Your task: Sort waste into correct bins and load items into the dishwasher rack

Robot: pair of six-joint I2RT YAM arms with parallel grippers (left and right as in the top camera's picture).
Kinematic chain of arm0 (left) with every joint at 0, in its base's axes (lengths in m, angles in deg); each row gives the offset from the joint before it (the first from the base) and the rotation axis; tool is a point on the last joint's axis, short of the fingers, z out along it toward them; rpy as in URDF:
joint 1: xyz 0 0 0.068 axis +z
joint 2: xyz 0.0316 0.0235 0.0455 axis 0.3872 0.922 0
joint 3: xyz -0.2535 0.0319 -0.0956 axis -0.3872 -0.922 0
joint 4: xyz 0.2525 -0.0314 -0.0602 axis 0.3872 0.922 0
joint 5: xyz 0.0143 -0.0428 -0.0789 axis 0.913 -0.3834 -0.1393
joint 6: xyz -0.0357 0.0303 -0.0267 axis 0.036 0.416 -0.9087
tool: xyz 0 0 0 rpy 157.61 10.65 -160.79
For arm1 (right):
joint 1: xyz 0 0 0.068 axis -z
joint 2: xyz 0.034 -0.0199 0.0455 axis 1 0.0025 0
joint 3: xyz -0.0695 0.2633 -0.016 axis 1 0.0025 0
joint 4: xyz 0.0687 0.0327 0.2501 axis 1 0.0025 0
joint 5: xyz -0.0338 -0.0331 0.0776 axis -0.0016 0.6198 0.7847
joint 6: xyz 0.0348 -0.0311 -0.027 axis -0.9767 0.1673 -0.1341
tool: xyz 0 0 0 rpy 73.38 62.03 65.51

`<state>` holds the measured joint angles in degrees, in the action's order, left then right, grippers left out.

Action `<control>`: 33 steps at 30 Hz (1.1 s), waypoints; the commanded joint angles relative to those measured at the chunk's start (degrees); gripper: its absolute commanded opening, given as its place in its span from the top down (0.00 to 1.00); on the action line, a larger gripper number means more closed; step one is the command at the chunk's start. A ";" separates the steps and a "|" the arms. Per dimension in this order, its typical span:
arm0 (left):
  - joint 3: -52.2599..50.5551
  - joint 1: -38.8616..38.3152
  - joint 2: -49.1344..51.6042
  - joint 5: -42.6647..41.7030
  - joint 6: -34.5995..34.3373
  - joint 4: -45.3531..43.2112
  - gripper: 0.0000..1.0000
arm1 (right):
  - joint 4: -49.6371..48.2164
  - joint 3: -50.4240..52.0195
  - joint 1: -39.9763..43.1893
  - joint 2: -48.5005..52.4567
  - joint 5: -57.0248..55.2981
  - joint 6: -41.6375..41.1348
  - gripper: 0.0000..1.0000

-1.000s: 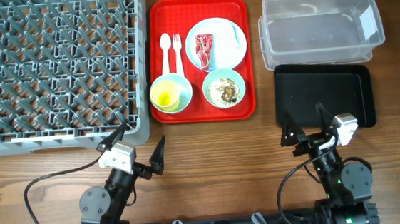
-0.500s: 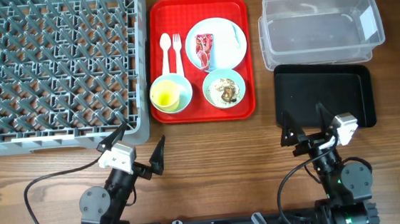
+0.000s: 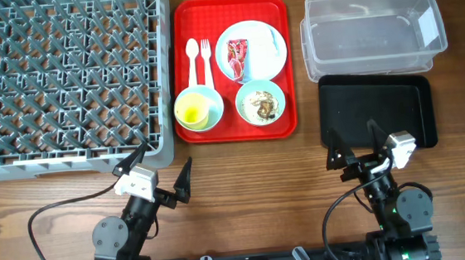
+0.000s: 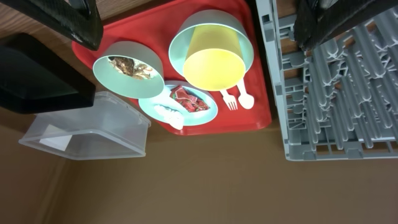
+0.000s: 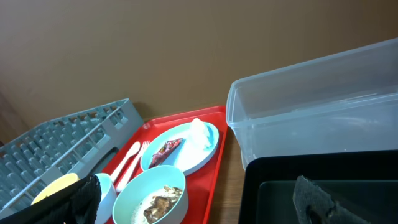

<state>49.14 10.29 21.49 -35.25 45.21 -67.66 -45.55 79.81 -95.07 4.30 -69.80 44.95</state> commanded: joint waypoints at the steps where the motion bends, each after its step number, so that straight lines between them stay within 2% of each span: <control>1: -0.04 -0.42 0.15 -1.01 0.04 0.48 0.00 | -0.37 0.04 -0.28 0.48 0.90 0.00 0.00; 7: -0.04 -0.42 0.15 -1.01 0.07 0.48 0.00 | -0.42 0.04 -0.28 0.48 1.57 -1.66 0.00; 11: -0.04 -0.42 0.15 -3.04 0.04 -0.02 0.00 | -0.39 0.04 -0.28 0.48 1.60 -11.30 0.00; 12: -0.04 -0.42 0.15 -5.44 0.00 -1.16 0.00 | -0.44 0.04 -0.28 0.48 1.90 -17.59 0.00; 15: -0.04 -0.42 0.15 -11.26 -2.36 -7.74 0.00 | -0.92 0.04 -0.28 0.48 4.92 -25.46 0.00; 18: 0.74 -0.39 0.15 -11.26 -6.62 -13.86 0.00 | -1.57 -0.76 -0.28 0.48 9.97 -20.68 0.00; 20: 3.34 -0.39 0.28 -10.34 -7.52 -13.35 0.00 | -1.42 -3.67 -0.28 0.48 12.63 -13.79 0.00; 24: 12.74 -0.39 3.63 -8.46 -7.61 -4.76 0.00 | 1.16 -12.26 -0.28 1.60 13.16 -6.27 0.00; 26: 20.24 -0.39 8.28 -8.46 -7.63 2.67 0.00 | 5.29 -19.61 -0.28 4.63 13.18 -3.85 0.00; 33: 48.61 -0.42 33.00 -8.52 -7.61 26.56 0.00 | 26.82 -47.04 -0.28 26.71 17.81 0.87 0.00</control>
<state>84.96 10.29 42.78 -44.13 38.22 -48.21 -25.09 42.98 -95.07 20.80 -55.76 40.99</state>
